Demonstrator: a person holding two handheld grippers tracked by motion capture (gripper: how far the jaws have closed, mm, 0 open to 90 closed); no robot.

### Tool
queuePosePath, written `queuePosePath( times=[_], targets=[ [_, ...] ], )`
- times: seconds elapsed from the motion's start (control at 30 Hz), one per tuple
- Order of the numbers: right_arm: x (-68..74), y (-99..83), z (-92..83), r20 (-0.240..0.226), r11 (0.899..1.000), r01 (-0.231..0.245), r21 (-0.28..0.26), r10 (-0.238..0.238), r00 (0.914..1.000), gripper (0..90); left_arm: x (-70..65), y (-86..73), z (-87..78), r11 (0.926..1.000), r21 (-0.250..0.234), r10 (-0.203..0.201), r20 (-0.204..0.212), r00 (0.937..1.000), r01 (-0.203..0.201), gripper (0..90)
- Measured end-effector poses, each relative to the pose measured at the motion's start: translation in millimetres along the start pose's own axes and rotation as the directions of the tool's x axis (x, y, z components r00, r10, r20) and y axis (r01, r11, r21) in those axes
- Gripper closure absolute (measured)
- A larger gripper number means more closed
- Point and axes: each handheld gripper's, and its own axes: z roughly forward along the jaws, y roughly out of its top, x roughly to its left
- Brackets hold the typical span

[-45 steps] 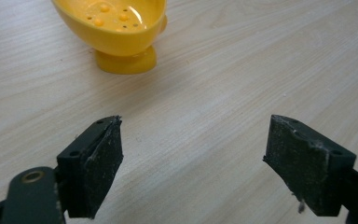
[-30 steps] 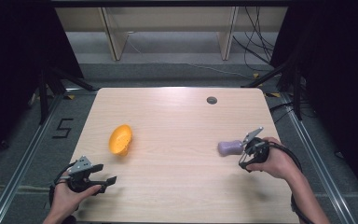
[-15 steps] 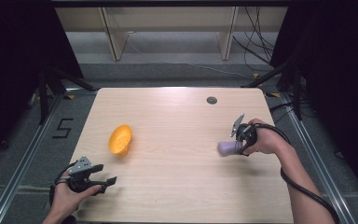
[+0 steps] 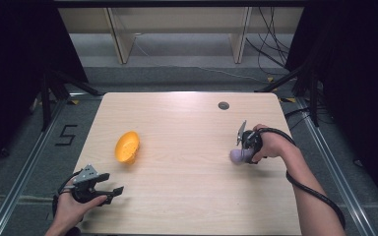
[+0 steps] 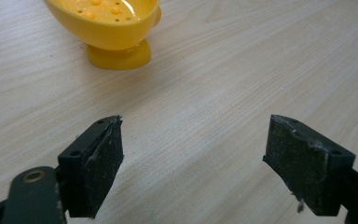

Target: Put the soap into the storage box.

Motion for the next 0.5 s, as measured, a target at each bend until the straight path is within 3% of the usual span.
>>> queuePosePath(
  times=[0.1,0.27,0.4,0.47,0.5],
  targets=[
    [-0.5,2.3,1.5,-0.018,0.999,-0.032,0.015,0.032,0.9993,33.1,-0.6,0.2,-0.1,1.0,0.005,-0.001,-0.004,1.0,0.001,18.3],
    [-4.4,4.6,6.8,-0.014,1.0,0.009,0.018,-0.009,0.9999,35.7,-0.1,-0.2,0.6,1.0,0.006,0.001,0.005,1.0,-0.001,18.3],
    [-7.1,7.8,10.1,-0.04,0.999,0.009,0.051,-0.007,0.9992,37.7,-0.1,-0.3,0.5,1.0,0.007,0.001,0.005,1.0,-0.001,18.2],
    [-6.2,9.0,9.9,-0.045,0.998,-0.019,0.068,0.022,0.9988,38.4,0.0,-0.4,0.5,1.0,0.008,0.0,0.005,1.0,0.0,18.2],
    [-8.3,9.8,10.6,-0.053,0.998,0.009,0.066,-0.006,0.9986,39.2,0.1,-0.3,0.6,1.0,0.01,0.0,0.006,1.0,0.0,18.2]
  ],
)
